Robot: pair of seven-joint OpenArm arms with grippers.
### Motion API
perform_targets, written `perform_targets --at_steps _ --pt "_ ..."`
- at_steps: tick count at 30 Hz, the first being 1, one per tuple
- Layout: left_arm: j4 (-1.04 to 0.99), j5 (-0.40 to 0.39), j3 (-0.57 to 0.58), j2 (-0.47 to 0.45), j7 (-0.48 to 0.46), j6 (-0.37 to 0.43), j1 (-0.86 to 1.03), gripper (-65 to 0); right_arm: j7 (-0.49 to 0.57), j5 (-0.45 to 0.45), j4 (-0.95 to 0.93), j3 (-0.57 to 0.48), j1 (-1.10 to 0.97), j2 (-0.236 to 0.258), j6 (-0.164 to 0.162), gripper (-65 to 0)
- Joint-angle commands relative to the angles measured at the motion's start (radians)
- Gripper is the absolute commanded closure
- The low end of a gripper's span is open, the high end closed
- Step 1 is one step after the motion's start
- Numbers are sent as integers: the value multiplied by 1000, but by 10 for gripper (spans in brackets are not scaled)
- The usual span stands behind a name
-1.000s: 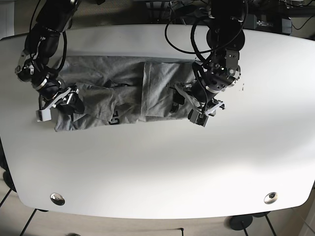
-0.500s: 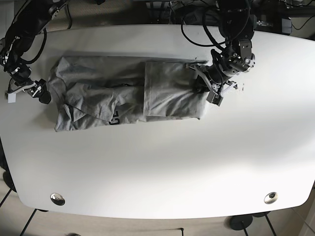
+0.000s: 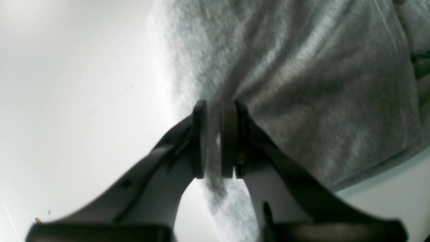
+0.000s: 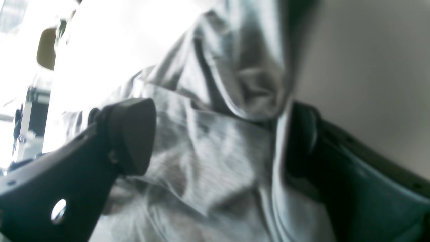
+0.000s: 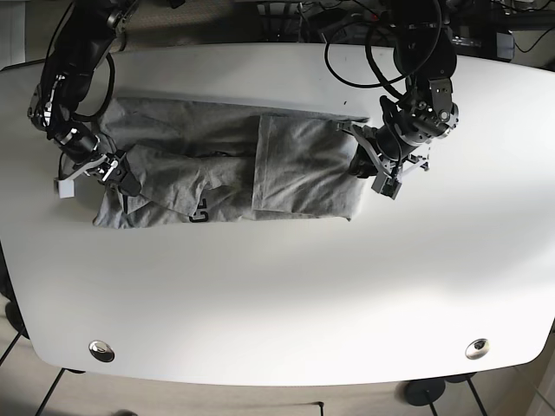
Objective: Fold the T-shirt properly
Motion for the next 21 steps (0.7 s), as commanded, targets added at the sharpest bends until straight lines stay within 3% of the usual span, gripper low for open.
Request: perform_targets --at_steps 1,4,5,8,10,14,19,21 --pt "0 -12 -1 -2 -20 -2 -10 -50 -27 -43 3 -3 -1 2 -20 -537" --pt "-58 -11 -2 -2 -23 -2 -13 -50 18 -45 0 -4 -1 2 -23 -520" --pt "-82 -12 -2 -10 -23 -2 -15 -50 25 -45 0 -4 -1 5 -23 -474" --pt "-136 -16 -2 -25 -25 -2 -16 -50 58 -48 0 -6 -1 11 -23 -159" --pt "-152 -16 -1 -24 -26 -2 -16 -50 56 -95 3 -6 11 11 -23 -11" --pt "-173 -16 -1 -21 -26 -2 -19 -50 29 -146 25 -3 31 11 -14 -19" --pt "-173 -16 1 38 -25 6 -19 -53 -137 -112 365 26 -24 -3 -22 -19" --pt "-175 -14 1 70 -25 6 -19 -54 -225 -77 517 55 -44 -45 -48 -19"
